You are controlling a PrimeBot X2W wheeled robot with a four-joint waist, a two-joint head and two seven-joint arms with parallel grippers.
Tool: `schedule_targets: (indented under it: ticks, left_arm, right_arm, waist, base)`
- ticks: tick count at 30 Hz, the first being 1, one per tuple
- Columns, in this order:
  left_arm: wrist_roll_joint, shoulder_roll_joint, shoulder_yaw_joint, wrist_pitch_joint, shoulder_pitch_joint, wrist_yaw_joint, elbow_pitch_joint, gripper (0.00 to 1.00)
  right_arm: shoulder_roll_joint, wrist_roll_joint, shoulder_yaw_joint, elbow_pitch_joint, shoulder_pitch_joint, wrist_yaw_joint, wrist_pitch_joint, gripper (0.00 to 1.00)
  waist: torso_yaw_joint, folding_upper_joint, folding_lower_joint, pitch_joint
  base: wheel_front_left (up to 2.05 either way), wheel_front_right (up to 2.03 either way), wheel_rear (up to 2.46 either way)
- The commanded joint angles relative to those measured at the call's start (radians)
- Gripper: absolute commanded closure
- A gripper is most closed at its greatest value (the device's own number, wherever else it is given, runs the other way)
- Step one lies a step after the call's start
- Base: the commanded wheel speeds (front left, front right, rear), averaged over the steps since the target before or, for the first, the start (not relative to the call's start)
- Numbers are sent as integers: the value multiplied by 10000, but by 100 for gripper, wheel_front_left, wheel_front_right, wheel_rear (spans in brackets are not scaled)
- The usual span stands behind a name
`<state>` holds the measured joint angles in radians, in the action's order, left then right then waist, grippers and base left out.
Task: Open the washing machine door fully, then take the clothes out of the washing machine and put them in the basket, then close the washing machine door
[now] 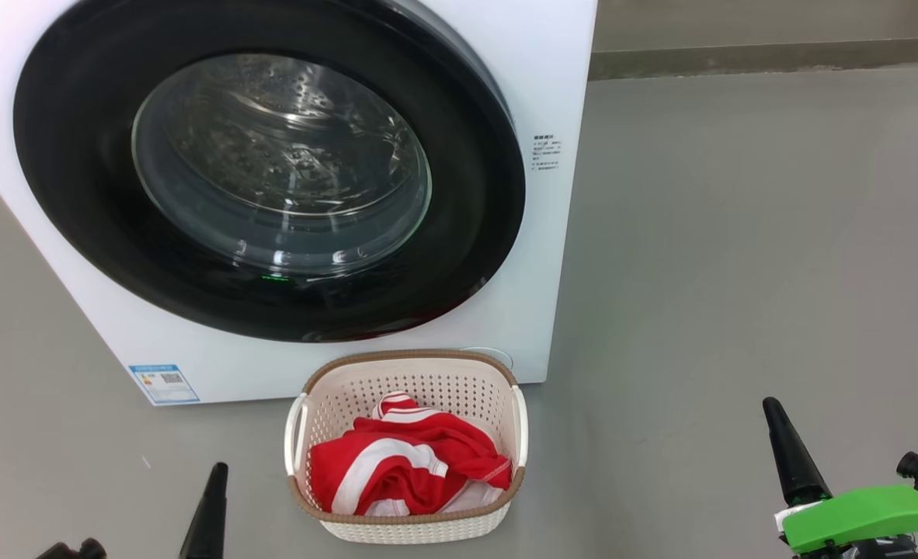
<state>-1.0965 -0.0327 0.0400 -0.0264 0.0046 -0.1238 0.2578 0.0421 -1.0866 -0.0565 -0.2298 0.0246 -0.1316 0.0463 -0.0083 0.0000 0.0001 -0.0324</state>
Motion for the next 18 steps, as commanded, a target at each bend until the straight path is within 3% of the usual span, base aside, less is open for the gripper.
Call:
schedule_targets:
  ticks: [1, 18]
  left_arm:
    - [-284, -128, 281, 91, -484, -44, -221, 100]
    - [-2087, -146, 453, 579, -724, -53, -185, 100]
  right_arm:
    - [171, -351, 62, 216, -523, -5, -79, 100]
    - [195, -2233, -96, 84, -814, 1, -581, 100]
  waist:
    - [3, 0, -1, 11]
    - [33, 0, -1, 139]
  base:
    - [0, 0, 0]
    - [0, 0, 0]
